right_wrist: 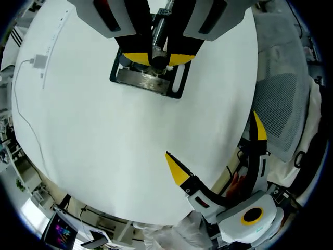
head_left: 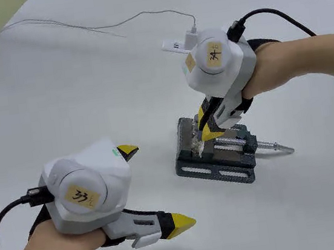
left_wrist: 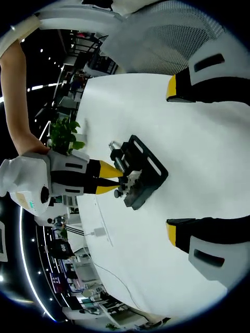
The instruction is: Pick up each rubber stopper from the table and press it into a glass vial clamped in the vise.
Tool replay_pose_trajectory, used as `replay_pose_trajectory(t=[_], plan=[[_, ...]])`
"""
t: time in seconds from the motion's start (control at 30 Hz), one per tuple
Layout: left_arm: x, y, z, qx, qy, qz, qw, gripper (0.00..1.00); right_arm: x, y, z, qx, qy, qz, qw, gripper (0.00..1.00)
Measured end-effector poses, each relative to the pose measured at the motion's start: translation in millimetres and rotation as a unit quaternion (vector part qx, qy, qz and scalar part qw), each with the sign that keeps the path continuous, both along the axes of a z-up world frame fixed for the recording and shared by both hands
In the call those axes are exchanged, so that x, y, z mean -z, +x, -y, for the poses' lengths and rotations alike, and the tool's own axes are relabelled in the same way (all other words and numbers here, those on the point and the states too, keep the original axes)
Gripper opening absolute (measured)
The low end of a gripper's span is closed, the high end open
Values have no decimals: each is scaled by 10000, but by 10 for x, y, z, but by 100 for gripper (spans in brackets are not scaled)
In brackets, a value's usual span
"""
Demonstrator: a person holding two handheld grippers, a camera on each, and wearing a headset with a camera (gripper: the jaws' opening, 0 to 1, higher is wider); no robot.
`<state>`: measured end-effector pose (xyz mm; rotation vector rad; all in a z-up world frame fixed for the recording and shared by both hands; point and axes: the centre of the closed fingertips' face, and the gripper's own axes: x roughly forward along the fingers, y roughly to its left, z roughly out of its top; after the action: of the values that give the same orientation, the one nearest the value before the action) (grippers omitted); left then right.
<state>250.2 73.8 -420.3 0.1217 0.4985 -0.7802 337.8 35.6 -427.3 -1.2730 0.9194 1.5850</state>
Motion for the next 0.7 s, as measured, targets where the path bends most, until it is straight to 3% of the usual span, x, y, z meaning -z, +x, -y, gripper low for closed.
replay_pose_trajectory(t=[0.7], plan=[[23,-13,-26,11,-15,-29,10000,89,39,-12,6,107,-233,-14,9997,5]])
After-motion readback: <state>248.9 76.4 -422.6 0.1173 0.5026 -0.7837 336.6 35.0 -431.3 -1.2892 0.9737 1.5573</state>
